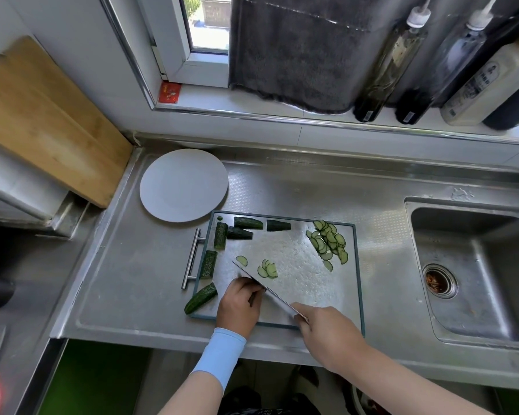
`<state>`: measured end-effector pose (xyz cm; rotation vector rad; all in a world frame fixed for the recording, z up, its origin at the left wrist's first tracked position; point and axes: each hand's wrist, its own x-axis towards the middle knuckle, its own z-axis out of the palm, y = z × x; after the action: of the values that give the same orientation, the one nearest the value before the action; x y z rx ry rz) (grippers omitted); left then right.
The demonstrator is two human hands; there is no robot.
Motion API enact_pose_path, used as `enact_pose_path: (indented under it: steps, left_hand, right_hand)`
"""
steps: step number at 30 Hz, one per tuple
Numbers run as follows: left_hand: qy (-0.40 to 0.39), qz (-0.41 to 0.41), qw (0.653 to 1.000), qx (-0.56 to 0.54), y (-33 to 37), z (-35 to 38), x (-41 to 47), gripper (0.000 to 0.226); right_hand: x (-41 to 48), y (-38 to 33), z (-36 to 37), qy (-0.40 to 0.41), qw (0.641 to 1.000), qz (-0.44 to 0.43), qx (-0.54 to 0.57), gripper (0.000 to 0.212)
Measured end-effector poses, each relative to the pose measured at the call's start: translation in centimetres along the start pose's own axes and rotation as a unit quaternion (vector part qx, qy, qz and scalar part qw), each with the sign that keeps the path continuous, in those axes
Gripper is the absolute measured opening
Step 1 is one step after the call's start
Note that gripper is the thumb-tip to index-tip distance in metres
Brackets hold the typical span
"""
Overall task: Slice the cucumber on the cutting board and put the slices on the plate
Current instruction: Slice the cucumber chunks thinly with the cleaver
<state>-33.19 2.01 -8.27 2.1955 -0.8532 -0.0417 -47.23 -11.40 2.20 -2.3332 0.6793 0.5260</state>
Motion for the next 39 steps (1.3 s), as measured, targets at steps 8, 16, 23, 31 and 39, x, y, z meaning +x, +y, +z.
enact_pose_path:
  steps: [8,16,23,31,39]
  left_hand:
    - [0.004,-0.003,1.0,-0.008,-0.5,0.4,-0.3,0.02]
    - [0.018,0.012,1.0,0.001,-0.5,0.4,-0.7,0.02]
    - [0.026,0.002,1.0,-0.003,-0.2,0.4,-0.5,0.02]
    - [0.013,-0.005,1.0,-0.008,-0.4,0.2,-0.4,0.017]
    - [0.03,-0.012,0.999,-0.015,-0.6,0.4,-0.5,0.017]
  right_hand:
    - [1.9,-1.1,0.6,-0.007,1.0,0.014,0.004,0.026]
    - [3.0,-1.9,0.5,0.003,1.0,-0.014,0.008,0.025]
    - [1.5,-1.1,0.5,0.008,1.0,-0.008,0.01,0.019]
    - [-0.6,0.1,-0.2,0.006,1.0,-0.012,-0.003,0.022]
    - [0.0,-0.3,-0.3,-0.017,1.0,0.002,0.016,0.023]
